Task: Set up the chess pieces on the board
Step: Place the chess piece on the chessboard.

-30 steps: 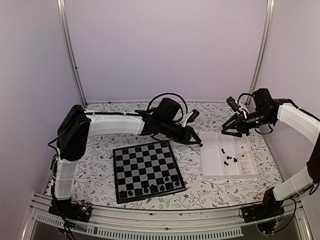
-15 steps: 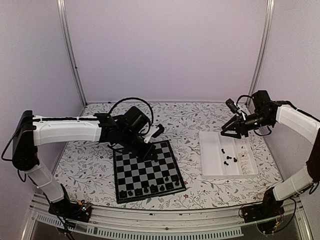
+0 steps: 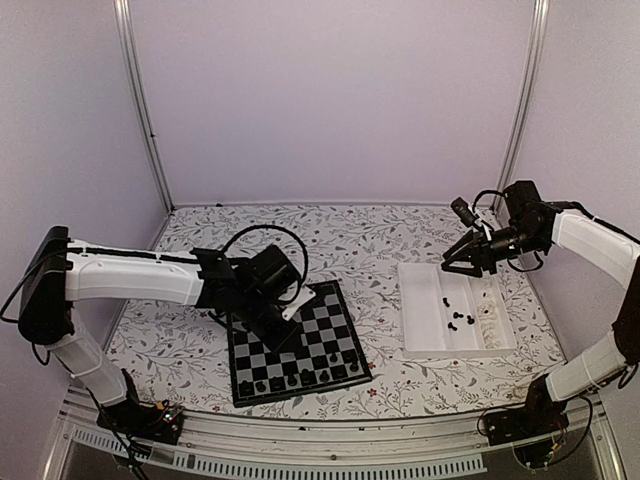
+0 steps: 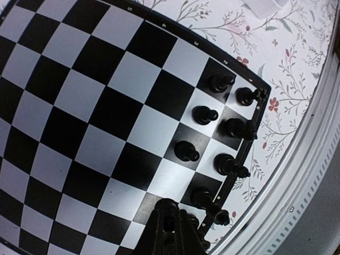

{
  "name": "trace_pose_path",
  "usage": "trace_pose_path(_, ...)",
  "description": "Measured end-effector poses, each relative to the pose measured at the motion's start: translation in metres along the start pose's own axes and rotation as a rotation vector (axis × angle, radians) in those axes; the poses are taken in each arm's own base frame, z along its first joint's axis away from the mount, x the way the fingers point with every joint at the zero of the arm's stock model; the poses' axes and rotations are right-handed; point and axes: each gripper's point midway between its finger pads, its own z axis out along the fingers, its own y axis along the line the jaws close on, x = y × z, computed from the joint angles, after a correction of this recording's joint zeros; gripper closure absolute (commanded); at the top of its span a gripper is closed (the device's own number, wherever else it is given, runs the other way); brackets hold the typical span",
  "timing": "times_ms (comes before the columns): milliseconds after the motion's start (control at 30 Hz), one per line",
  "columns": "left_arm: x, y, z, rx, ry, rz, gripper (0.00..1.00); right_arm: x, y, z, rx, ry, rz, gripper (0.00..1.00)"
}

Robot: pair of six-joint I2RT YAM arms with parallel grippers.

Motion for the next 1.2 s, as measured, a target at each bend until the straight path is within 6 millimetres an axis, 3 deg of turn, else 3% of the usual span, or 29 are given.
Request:
trace_pose_path(433, 0.009, 0.004, 0.023, -0.013, 0.065, 0.009, 0.91, 0.001, -0.001, 0.000, 0.003, 0.003, 0.000, 0.51)
trace_pose_path(1200, 0.006, -0.006, 0.037, -0.003, 0.094, 0.038, 0.86, 0.003, 0.000, 0.001, 0.002, 0.008, 0.005, 0.51)
